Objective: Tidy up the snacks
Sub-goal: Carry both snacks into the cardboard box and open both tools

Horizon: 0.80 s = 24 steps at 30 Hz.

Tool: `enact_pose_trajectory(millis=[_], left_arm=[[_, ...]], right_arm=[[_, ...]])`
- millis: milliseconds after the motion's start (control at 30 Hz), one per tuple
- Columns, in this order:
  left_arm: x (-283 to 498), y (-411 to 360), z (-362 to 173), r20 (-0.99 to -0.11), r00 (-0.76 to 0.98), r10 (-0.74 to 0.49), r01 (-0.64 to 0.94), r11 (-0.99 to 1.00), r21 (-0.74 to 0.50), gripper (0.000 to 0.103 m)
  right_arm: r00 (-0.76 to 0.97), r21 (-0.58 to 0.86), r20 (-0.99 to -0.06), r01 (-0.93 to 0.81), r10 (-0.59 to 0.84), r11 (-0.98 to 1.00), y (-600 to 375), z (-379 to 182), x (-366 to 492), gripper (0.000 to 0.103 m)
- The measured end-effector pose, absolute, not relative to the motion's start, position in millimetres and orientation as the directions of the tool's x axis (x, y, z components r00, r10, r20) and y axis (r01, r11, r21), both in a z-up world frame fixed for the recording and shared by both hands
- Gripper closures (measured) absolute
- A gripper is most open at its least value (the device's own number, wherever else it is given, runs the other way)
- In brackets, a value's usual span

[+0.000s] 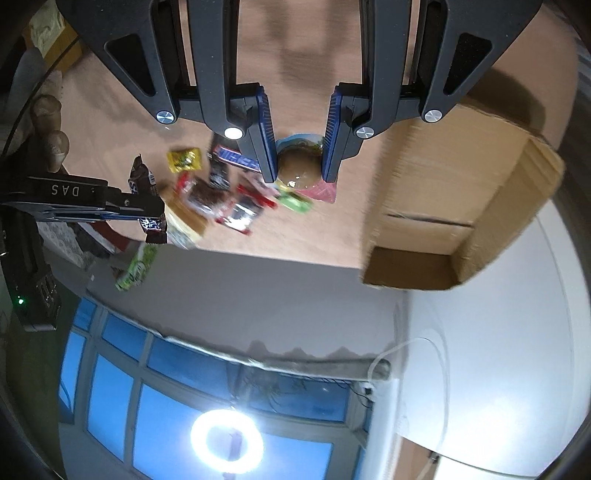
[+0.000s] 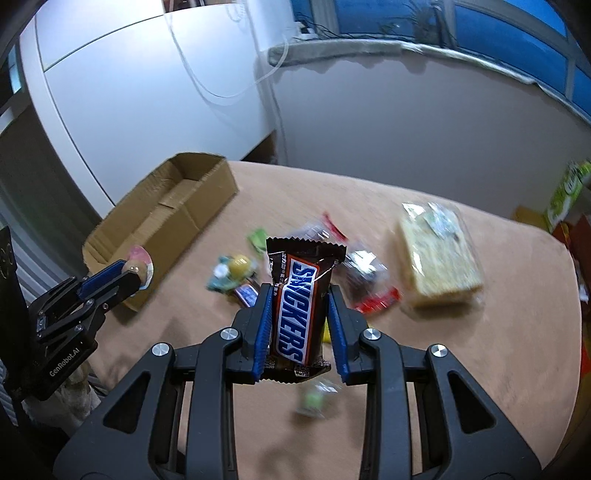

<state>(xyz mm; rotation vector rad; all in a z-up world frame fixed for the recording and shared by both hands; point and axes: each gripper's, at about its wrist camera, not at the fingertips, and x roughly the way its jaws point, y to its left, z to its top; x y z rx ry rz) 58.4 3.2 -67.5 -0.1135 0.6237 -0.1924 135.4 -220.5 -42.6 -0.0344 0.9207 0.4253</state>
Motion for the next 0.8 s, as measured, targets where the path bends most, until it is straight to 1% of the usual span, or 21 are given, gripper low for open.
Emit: enact_pose_trajectory(millis=[400, 600, 800], left_arm=[[64.7, 74.7, -62.2, -0.549, 0.832, -0.077, -0.003, 0.99, -0.142, 0.08], [71.2, 96.8, -66.4, -0.559, 0.829, -0.032, -0.051, 0.99, -0.132, 0.08], [81.6, 106.9, -72.6, -0.575, 0.818, -0.013, -0.073, 0.989, -0.126, 0.08]], right_arm=[[0.496, 0.171, -0.754, -0.484, 0.43, 0.858, -131.5, -29.4, 169.3, 0.073], [0.467, 0.176, -0.756, -0.53, 0.459, 0.83, -89.3, -32.8, 187.3, 0.073], [0.429, 0.182, -0.763, -0.575, 0.484, 0.798, -51.1, -39.0, 201.8, 0.073]])
